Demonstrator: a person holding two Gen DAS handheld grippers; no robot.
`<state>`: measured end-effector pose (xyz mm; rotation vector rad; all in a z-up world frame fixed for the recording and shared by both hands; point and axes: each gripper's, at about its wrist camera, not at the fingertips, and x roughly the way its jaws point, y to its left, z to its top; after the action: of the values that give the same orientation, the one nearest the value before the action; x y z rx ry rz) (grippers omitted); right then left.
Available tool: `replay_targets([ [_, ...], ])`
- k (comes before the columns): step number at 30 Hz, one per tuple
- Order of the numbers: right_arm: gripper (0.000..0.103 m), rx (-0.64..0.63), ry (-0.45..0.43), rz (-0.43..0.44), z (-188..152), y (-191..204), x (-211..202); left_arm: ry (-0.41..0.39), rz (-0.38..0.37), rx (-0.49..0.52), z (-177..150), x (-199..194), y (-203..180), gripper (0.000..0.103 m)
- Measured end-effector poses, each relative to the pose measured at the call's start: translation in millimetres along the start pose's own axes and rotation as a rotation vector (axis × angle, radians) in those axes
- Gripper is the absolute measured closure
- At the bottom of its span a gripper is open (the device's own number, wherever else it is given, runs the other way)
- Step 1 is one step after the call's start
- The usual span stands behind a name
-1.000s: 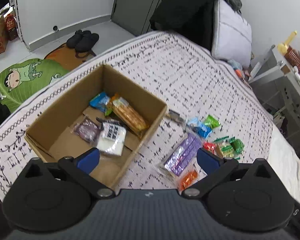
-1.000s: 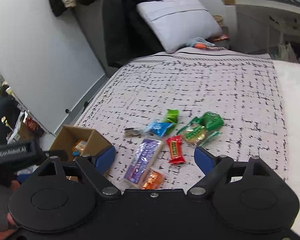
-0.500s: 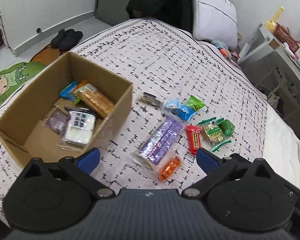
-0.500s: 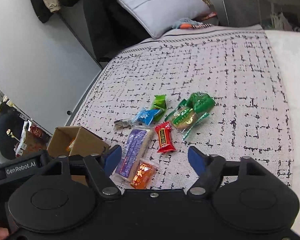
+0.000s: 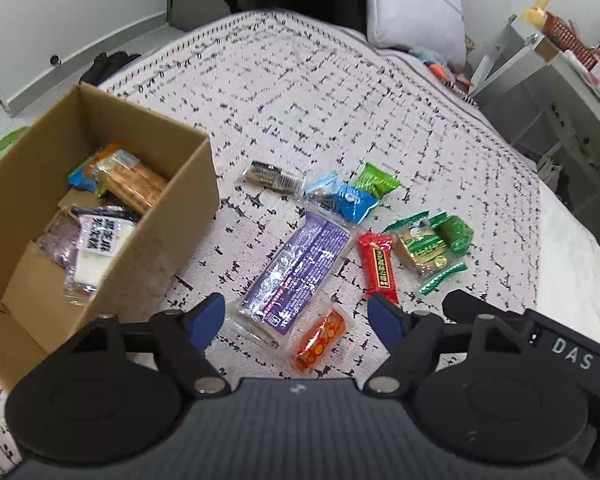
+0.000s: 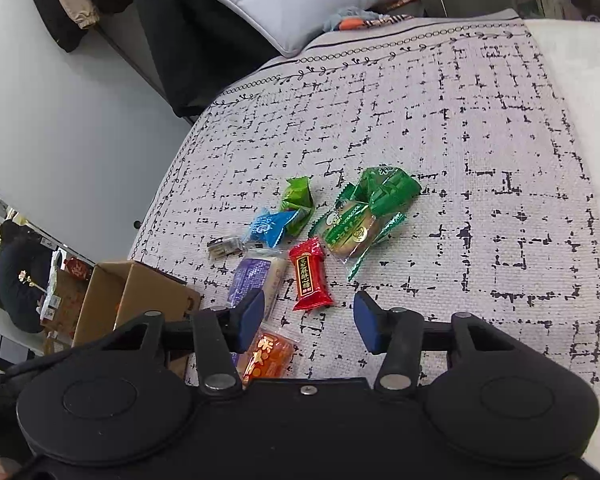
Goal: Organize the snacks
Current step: 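Open both tools and return them to the snack pile, then grasp the purple bar with the left tool while the right tool grasps the red candy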
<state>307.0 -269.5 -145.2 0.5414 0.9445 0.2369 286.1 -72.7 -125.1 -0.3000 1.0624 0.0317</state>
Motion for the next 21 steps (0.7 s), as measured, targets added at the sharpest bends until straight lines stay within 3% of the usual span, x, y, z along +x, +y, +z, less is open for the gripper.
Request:
replay_targets([
  [7,0.056,0.029,0.025,0.006,5.8,-7.3,17.0,0.037,0.017,0.017,2.8,30.8,-3.7,0.037],
  [21,0.056,0.059,0.080,0.023,13.8,-12.3,54.1,0.078,0.053,0.052,16.6,80.7,-9.4,0.037],
])
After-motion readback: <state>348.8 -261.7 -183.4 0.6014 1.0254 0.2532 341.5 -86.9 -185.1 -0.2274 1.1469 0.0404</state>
